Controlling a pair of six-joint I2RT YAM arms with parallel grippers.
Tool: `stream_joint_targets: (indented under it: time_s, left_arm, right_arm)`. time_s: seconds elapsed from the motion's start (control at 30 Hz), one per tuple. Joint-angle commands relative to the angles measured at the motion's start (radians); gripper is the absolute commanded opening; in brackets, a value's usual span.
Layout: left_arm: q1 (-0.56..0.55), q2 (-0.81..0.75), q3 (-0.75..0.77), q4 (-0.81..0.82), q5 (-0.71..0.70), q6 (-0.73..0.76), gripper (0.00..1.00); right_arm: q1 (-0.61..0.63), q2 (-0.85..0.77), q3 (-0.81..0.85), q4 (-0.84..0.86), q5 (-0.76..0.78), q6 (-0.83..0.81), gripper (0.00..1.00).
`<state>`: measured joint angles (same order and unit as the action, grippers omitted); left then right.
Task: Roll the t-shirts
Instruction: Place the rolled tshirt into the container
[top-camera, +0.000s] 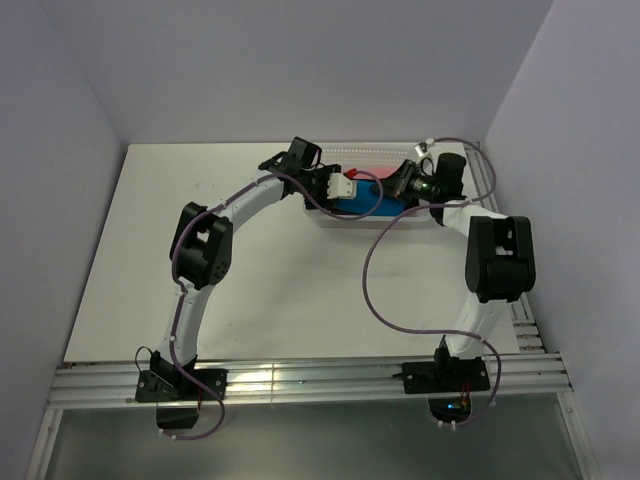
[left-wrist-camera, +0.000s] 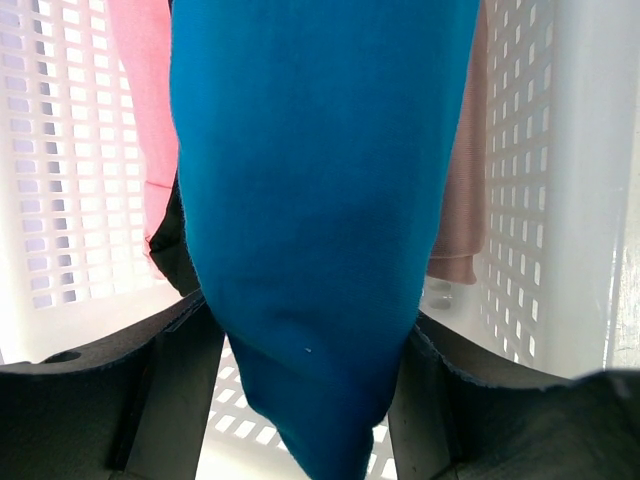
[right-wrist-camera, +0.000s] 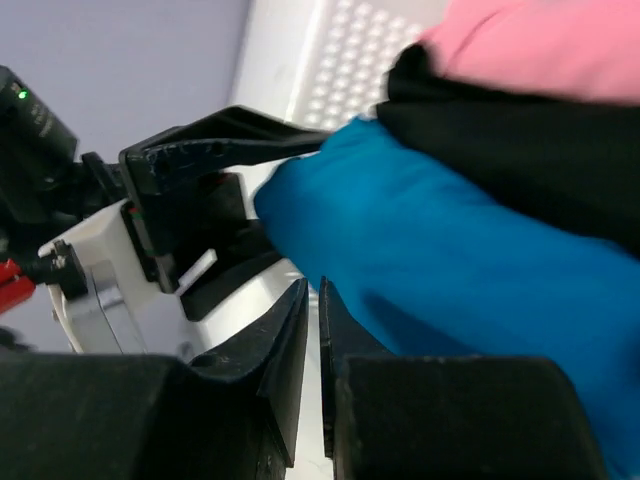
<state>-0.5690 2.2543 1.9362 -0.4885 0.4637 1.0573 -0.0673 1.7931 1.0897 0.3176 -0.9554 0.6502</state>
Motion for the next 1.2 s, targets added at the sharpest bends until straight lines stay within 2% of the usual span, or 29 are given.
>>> stream_joint_targets:
  time_s: [0.0, 0.1, 0.23, 0.37, 0.8, 1.1, 1.17]
  left_arm:
    - [-0.005, -0.015, 0.032, -0.035, 0.001, 0.009, 0.64]
    - [-0.005, -0.016, 0.03, -0.038, 0.001, 0.01, 0.64]
    - [-0.006, -0.025, 0.027, -0.036, 0.001, 0.009, 0.64]
    - [-0.006, -0.029, 0.029, -0.038, 0.003, 0.009, 0.64]
    - [-0.006, -0.035, 0.037, -0.058, -0.002, 0.02, 0.65]
    - [-0.005, -0.059, 0.049, -0.082, -0.017, 0.033, 0.67]
    - [-0.006, -0.062, 0.053, -0.091, -0.022, 0.038, 0.7]
  right_arm:
    - [0.072, 0.037, -0.025, 0.344, -0.051, 0.28, 0.16]
    - [0.151, 0.052, -0.014, 0.373, -0.019, 0.301, 0.16]
    - [0.198, 0.113, 0.044, 0.366, 0.01, 0.327, 0.14]
    - [0.205, 0.16, 0.042, 0.451, 0.044, 0.396, 0.11]
    - [0.224, 0.216, 0.111, 0.304, 0.09, 0.312, 0.11]
    - [0.23, 0.23, 0.119, 0.279, 0.099, 0.293, 0.11]
    - [0.231, 0.235, 0.121, 0.278, 0.098, 0.287, 0.11]
